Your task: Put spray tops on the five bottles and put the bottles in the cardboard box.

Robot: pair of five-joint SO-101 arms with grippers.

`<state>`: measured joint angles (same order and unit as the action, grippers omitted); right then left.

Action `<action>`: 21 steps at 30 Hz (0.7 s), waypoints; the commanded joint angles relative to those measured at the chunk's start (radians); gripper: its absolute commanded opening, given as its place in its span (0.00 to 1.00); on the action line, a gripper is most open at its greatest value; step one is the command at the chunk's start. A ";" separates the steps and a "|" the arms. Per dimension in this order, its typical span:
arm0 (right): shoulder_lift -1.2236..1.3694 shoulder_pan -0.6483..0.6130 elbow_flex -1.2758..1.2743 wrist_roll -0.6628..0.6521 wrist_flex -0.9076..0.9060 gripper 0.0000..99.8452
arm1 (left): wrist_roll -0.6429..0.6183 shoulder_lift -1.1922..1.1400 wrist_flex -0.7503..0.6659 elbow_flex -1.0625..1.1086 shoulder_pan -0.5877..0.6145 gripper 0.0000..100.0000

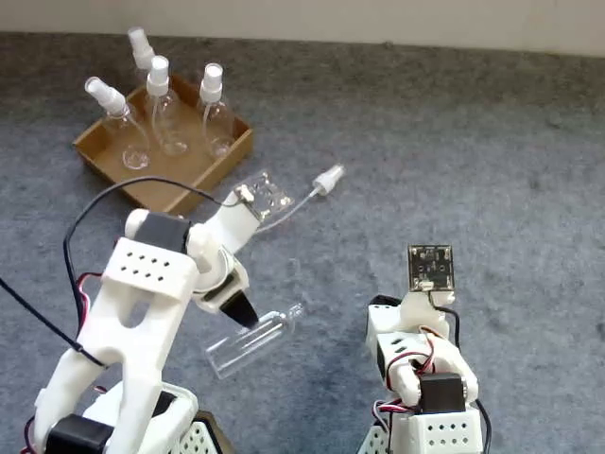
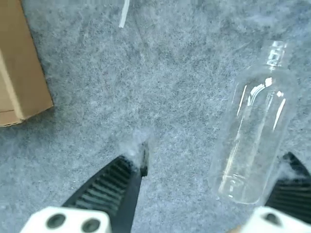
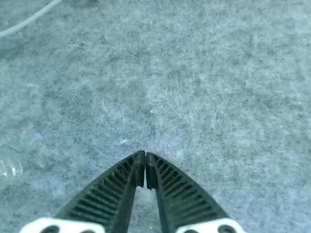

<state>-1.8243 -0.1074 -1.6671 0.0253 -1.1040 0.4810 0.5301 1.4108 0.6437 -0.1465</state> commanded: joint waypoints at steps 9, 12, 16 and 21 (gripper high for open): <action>-0.013 -0.013 -0.145 0.003 -0.005 0.00 | 0.097 -0.472 0.342 -0.481 -0.101 0.34; -0.013 -0.013 -0.145 0.003 -0.005 0.00 | 0.098 -0.507 0.342 -0.461 -0.174 0.34; -0.013 -0.013 -0.145 0.003 -0.005 0.00 | 0.097 -0.476 0.342 -0.420 -0.282 0.34; -0.013 -0.013 -0.145 0.003 -0.005 0.00 | 0.097 -0.467 0.259 -0.346 -0.349 0.34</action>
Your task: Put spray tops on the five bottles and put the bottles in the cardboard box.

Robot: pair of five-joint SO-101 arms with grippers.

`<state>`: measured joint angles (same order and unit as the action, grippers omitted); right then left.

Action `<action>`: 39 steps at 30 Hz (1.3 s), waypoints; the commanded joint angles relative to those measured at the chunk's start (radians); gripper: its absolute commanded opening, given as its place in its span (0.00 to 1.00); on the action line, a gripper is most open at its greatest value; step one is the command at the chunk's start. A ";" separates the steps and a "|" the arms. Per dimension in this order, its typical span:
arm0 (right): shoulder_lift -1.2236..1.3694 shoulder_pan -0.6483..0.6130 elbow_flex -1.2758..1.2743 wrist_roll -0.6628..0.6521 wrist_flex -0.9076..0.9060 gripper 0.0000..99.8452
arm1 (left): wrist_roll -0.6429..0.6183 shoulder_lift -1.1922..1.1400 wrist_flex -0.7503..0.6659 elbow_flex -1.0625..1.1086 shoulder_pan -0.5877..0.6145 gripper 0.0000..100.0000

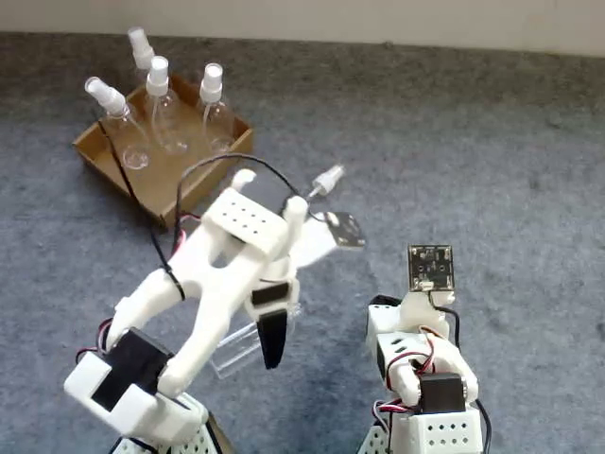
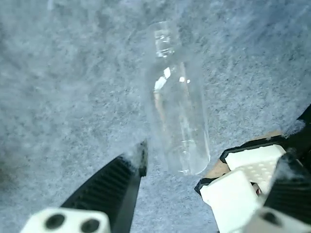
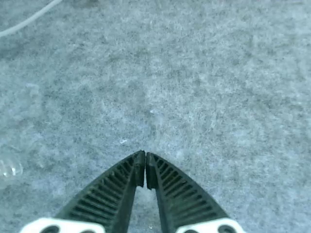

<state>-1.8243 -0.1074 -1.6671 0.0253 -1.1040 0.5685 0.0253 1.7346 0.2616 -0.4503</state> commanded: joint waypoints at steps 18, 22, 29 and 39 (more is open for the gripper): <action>-0.013 -0.013 -0.145 0.003 -0.005 0.00 | -0.109 0.036 -0.615 0.397 -0.041 0.34; -0.013 -0.013 -0.145 0.003 -0.005 0.00 | -0.107 0.036 -0.667 0.441 -0.041 0.34; -0.013 -0.013 -0.145 0.003 -0.005 0.00 | -0.109 0.036 -0.666 0.449 -0.041 0.14; -0.013 -0.013 -0.145 0.003 -0.005 0.00 | -0.109 0.050 -0.666 0.438 -0.050 0.11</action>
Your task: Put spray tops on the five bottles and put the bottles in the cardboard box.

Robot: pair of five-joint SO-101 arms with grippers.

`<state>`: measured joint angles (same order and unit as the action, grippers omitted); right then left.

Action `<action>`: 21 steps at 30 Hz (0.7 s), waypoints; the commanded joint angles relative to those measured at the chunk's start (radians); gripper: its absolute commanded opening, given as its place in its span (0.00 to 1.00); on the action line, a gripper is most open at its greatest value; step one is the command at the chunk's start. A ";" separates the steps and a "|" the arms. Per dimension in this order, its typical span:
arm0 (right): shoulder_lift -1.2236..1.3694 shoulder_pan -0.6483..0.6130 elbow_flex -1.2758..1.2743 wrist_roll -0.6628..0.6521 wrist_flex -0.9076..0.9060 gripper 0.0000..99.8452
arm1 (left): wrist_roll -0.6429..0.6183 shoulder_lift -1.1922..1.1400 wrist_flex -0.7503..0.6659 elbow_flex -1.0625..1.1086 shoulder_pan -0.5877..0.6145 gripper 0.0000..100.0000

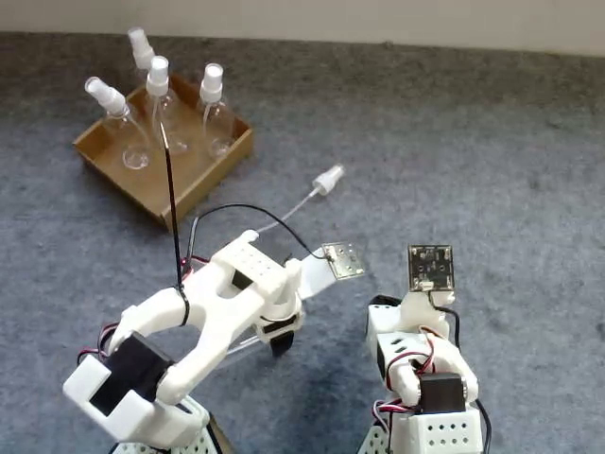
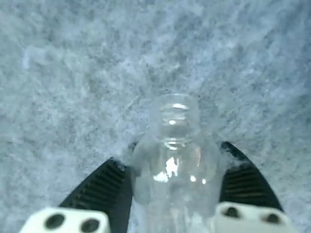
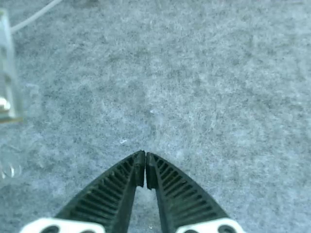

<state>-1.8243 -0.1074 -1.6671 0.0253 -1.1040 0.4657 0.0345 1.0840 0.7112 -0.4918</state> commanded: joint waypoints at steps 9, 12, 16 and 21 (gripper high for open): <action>-0.013 -0.013 -0.145 0.003 -0.005 0.00 | -0.009 0.242 -0.020 -0.068 -0.005 0.11; -0.013 -0.013 -0.145 0.003 -0.005 0.00 | -0.009 0.360 -0.015 -0.064 -0.001 0.11; -0.013 -0.013 -0.145 0.003 -0.005 0.00 | -0.009 0.532 -0.008 -0.042 0.001 0.11; -0.013 -0.015 -0.145 0.005 -0.005 0.00 | -0.009 0.717 -0.014 0.016 0.001 0.11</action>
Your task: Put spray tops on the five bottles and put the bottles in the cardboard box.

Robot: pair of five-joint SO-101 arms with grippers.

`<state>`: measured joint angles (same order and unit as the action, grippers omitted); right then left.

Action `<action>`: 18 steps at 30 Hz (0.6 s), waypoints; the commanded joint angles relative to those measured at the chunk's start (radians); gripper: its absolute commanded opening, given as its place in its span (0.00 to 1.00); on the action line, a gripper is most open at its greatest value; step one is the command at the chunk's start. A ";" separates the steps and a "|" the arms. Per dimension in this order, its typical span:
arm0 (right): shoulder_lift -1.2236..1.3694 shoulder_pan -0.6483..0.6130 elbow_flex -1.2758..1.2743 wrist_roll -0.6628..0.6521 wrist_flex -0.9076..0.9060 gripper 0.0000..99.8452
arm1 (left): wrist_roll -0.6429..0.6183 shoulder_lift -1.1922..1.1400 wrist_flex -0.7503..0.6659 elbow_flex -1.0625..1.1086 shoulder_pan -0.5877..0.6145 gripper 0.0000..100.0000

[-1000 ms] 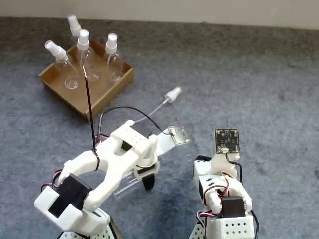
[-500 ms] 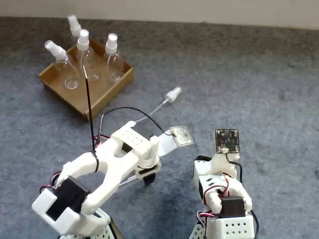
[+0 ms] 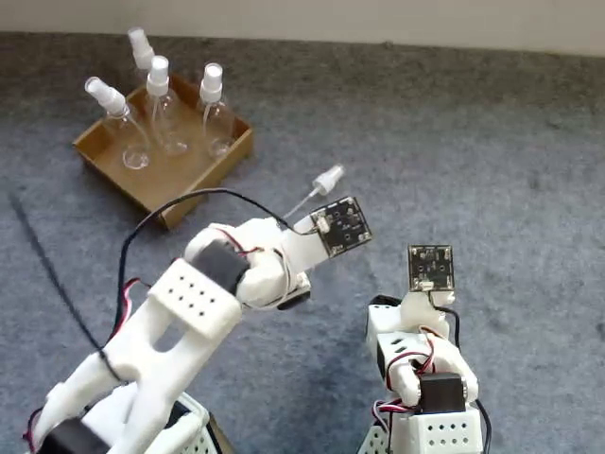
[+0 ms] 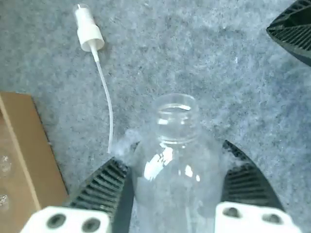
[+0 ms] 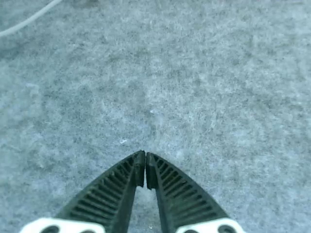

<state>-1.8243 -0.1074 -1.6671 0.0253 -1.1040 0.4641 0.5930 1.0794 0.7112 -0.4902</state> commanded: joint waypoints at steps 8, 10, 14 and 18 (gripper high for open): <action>-0.013 -0.015 -0.145 0.008 -0.005 0.00 | -0.008 0.414 -0.074 0.120 0.136 0.11; -0.013 -0.015 -0.145 0.008 -0.005 0.00 | -0.015 0.429 -0.157 0.170 0.199 0.11; -0.013 -0.015 -0.145 0.006 -0.005 0.00 | -0.100 0.437 -0.252 0.262 0.222 0.11; -0.013 -0.015 -0.145 0.005 -0.005 0.00 | -0.164 0.438 -0.356 0.306 0.223 0.11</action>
<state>-1.8243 -0.1074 -1.6671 0.0253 -1.1040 0.3690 1.0042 0.8309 1.0042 -0.2816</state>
